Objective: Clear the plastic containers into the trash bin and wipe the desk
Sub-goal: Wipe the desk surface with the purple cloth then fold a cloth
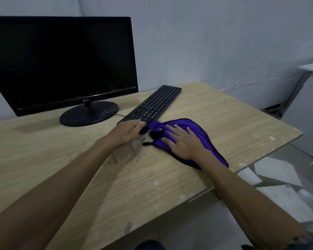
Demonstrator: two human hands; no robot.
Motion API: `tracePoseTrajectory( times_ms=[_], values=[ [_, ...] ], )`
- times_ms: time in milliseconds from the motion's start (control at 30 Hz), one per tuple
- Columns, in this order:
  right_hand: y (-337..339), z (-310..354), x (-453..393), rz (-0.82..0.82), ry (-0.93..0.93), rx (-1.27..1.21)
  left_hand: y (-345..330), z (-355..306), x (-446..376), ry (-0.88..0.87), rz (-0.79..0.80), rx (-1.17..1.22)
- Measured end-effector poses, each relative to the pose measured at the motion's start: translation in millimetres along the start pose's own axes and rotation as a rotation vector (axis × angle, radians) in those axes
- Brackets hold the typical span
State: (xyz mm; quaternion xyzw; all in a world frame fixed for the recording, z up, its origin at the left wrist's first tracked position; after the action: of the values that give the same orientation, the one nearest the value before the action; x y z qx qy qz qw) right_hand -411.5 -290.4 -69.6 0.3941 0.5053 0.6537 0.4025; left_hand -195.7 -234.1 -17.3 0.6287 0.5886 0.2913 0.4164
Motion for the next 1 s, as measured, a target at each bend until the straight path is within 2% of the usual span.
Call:
tracePoseTrajectory(
  times_ms=[100,200,433,567,633,733,800,900,1000],
  values=[
    [3.6,-35.4,-4.3,-0.008,-0.137,0.007,-8.1,5.2,-3.3,0.025,0.029,-0.033],
    [-1.0,-33.4,2.5,-0.011,-0.156,0.011,-10.6,12.0,-1.8,0.017,0.057,-0.050],
    [-19.5,41.3,84.3,-0.011,0.177,0.068,-4.6,19.7,1.4,-0.026,0.125,-0.164],
    [-23.4,42.6,82.9,0.012,0.314,0.085,-2.0,26.8,6.8,-0.017,0.174,-0.189],
    [-17.7,25.6,57.6,0.003,0.248,0.045,-0.3,25.9,14.4,-0.018,0.190,-0.154],
    [-7.3,1.8,20.8,-0.034,0.028,0.019,4.1,25.5,37.5,-0.042,0.178,-0.145],
    [-6.9,-0.3,11.1,-0.020,-0.055,0.014,7.2,27.7,54.8,-0.068,0.143,-0.170],
    [-12.6,16.6,19.6,-0.011,-0.080,0.018,12.6,30.5,72.2,-0.083,-0.043,-0.114],
    [-21.7,50.0,44.1,-0.012,-0.005,0.021,13.0,27.1,79.9,-0.107,-0.117,-0.098]
  ],
)
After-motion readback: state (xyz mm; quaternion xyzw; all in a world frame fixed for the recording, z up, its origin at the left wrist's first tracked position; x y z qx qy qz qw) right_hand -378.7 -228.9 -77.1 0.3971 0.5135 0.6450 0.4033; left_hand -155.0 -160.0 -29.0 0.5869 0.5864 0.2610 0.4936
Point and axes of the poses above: each hand's wrist, its own x-axis away from the middle knuckle, its own y-axis out of the back of the hand, z = x × y, the point moved 3 cm from there along -x, towards the middle knuckle, and after that the axes turned 12 degrees about -y, right-handed, at the moved point
